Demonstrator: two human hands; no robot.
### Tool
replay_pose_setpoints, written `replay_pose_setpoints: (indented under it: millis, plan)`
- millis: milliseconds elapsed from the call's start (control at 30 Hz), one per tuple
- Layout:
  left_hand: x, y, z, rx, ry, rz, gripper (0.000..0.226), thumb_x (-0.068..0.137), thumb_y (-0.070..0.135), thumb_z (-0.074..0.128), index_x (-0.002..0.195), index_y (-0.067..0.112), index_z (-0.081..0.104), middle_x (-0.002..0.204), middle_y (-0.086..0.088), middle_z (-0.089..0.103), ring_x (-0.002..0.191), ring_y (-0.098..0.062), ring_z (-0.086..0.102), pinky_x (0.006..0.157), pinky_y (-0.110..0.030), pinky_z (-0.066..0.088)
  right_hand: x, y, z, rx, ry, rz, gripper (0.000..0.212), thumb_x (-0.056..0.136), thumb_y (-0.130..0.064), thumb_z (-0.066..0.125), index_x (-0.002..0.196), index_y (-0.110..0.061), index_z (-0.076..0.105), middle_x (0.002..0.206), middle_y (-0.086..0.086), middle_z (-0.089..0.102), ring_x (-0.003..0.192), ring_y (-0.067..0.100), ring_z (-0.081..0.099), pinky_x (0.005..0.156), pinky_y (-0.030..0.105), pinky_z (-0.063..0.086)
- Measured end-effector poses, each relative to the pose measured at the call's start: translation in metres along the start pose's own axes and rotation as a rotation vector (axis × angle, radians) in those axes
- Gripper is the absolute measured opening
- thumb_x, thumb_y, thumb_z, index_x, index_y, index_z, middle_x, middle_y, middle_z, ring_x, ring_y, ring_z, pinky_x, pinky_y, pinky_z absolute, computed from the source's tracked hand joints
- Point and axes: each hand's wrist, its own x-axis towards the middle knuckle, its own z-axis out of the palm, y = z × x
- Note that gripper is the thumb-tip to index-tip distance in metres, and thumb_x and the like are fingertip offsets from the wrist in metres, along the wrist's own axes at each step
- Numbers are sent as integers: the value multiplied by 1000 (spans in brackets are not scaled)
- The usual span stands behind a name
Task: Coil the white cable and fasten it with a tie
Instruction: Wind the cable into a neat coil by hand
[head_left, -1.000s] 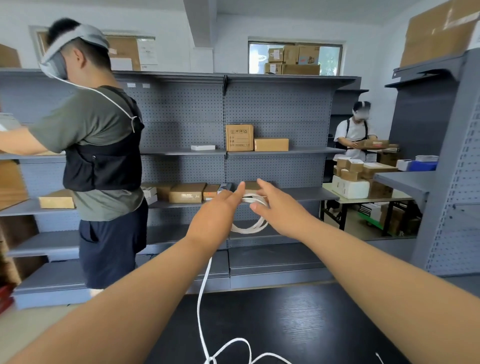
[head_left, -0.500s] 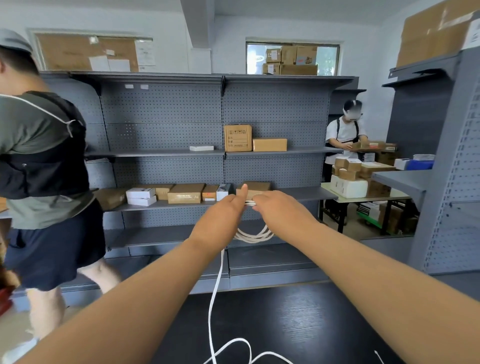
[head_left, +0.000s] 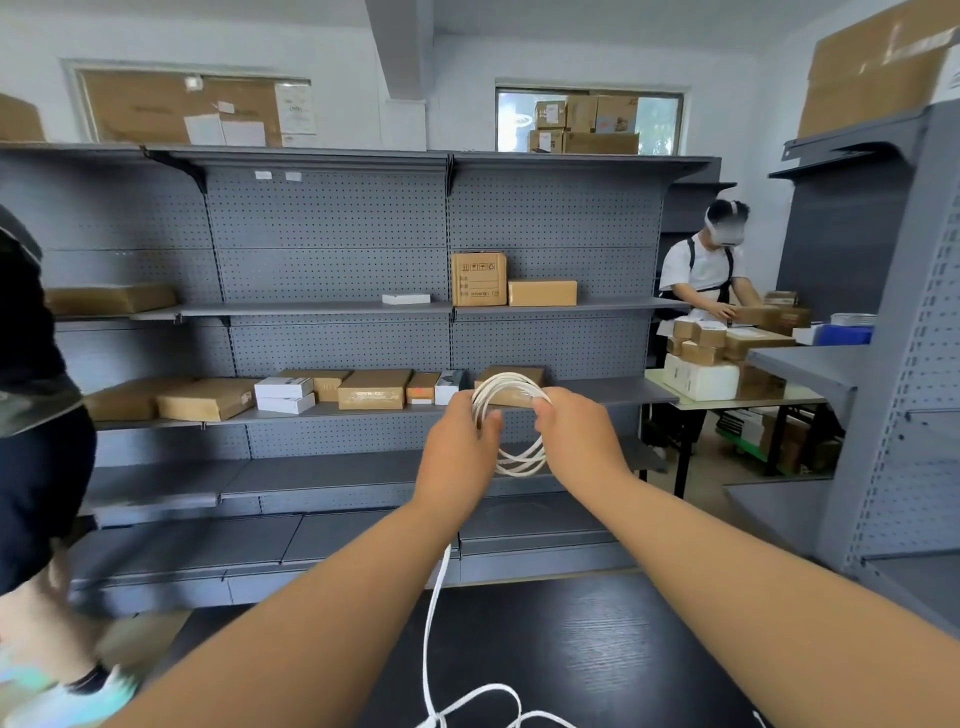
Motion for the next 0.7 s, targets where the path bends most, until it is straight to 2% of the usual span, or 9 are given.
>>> replay_pose_setpoints:
  millis: [67, 167, 300, 433, 567, 700]
  plan:
    - [1, -1, -2, 123, -28, 25, 17, 100, 24, 38, 96, 9, 45, 87, -11, 62, 79, -31, 58, 67, -39, 44, -1, 1, 2, 32, -6, 8, 33, 102, -20, 32, 110, -5, 60, 105, 14, 65, 98, 30, 56, 76, 33, 39]
    - [7, -1, -9, 295, -52, 89, 19, 102, 23, 32, 90, 10, 39, 75, -8, 54, 69, -29, 51, 60, -35, 37, -1, 2, 2, 66, -49, 1, 32, 101, -23, 34, 111, -5, 59, 108, 13, 66, 102, 31, 57, 83, 36, 44]
    - [17, -2, -20, 496, -92, 191, 14, 101, 15, 33, 87, 12, 36, 68, -4, 47, 63, -27, 46, 58, -37, 36, 2, 2, -7, 4, -156, -64, 25, 99, -26, 41, 114, -9, 52, 109, 9, 62, 102, 28, 56, 73, 31, 38]
    - [21, -3, -24, 734, -195, 350, 16, 94, 2, 37, 85, 14, 30, 64, -2, 40, 56, -24, 42, 53, -37, 33, 5, -3, -16, -114, -188, -178, 29, 97, -29, 44, 123, -16, 43, 110, 9, 60, 93, 28, 55, 74, 38, 45]
    - [29, -9, -22, 831, -237, 449, 17, 94, 4, 39, 87, 15, 29, 64, -1, 37, 60, -27, 48, 53, -39, 35, 5, -6, -17, -268, -254, -258, 26, 99, -27, 40, 119, -12, 45, 110, 12, 60, 95, 31, 56, 76, 42, 48]
    - [29, -14, -22, 875, -252, 485, 12, 93, 3, 42, 94, 12, 34, 70, -2, 39, 61, -29, 49, 52, -39, 37, 4, -7, -17, -369, -276, -291, 29, 100, -26, 37, 119, -7, 47, 110, 17, 60, 98, 34, 56, 70, 34, 38]
